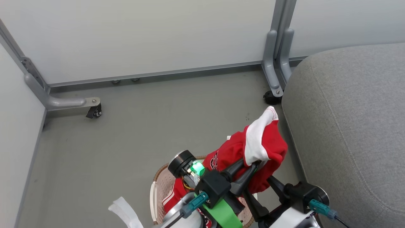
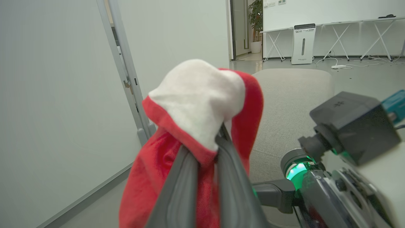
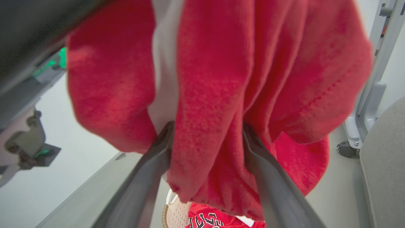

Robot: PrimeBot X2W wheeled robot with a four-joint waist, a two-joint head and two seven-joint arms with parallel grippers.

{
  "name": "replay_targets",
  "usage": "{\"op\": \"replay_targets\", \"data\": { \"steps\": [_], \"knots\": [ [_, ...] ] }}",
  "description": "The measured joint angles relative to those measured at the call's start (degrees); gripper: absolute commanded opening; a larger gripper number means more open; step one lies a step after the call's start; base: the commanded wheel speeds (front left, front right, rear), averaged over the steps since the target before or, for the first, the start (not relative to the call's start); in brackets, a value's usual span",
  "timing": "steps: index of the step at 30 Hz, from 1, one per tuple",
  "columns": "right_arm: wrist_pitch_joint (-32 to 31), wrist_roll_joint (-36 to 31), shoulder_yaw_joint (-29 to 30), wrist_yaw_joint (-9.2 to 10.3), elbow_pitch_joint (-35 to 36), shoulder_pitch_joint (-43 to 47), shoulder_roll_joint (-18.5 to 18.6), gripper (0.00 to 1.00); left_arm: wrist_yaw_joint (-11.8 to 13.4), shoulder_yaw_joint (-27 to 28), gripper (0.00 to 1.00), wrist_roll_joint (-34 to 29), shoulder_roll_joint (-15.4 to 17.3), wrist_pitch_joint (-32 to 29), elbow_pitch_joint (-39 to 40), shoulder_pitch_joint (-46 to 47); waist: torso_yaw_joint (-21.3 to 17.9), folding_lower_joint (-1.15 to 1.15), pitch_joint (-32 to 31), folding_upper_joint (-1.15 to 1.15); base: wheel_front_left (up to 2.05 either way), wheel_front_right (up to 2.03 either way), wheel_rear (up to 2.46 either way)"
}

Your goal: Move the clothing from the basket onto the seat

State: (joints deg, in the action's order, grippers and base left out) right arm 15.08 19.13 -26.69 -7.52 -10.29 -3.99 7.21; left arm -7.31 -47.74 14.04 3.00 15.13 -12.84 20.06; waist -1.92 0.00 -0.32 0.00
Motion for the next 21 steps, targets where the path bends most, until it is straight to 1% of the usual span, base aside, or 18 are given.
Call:
{"op": "replay_targets", "data": {
  "steps": [1, 2, 16, 17, 19, 20, 21],
  "knots": [
    [0.0, 0.04, -0.13, -0.01, -0.02, 0.01, 0.03, 0.35, 0.0, -0.14, 0.0, 0.03, 0.02, 0.0, -0.01, 0.01, -0.09, 0.0, -0.05, 0.0, 0.0, 0.0, 0.0],
    [0.0, 0.09, -0.23, -0.01, -0.01, 0.01, 0.1, 0.0, 0.0, -0.21, 0.0, 0.04, 0.03, 0.0, -0.05, 0.01, -0.15, 0.0, -0.08, 0.0, 0.0, 0.0, 0.0],
    [0.0, 1.05, -1.52, -0.01, -0.08, 0.38, 1.07, 0.0, -0.01, 0.69, 0.0, 0.46, 0.44, 0.0, -1.13, 0.03, -0.52, 0.0, 0.08, 0.0, 0.0, 0.0, 0.0],
    [0.0, 1.1, -1.52, -0.01, -0.07, 0.46, 1.12, 0.0, -0.01, 0.85, 0.14, 0.45, 0.44, 0.0, -1.2, 0.03, -0.55, 0.0, 0.09, 0.0, 0.0, 0.0, 0.0],
    [0.0, 1.1, -1.46, -0.01, -0.02, 0.48, 1.19, 0.0, -0.01, 1.02, 0.12, 0.44, 0.43, 0.0, -1.29, 0.03, -0.61, 0.0, 0.12, 0.0, 0.0, 0.0, 0.0],
    [0.0, 1.1, -1.4, -0.01, 0.02, 0.51, 1.2, 0.0, -0.01, 1.08, 0.12, 0.42, 0.43, 0.0, -1.35, 0.02, -0.63, 0.0, 0.15, 0.0, 0.0, 0.0, 0.0],
    [0.0, 1.1, -1.33, -0.01, 0.05, 0.53, 1.2, 0.0, -0.01, 1.13, 0.15, 0.32, 0.43, 0.0, -1.43, 0.02, -0.65, 0.0, 0.21, 0.0, 0.0, 0.0, 0.0]
  ]
}}
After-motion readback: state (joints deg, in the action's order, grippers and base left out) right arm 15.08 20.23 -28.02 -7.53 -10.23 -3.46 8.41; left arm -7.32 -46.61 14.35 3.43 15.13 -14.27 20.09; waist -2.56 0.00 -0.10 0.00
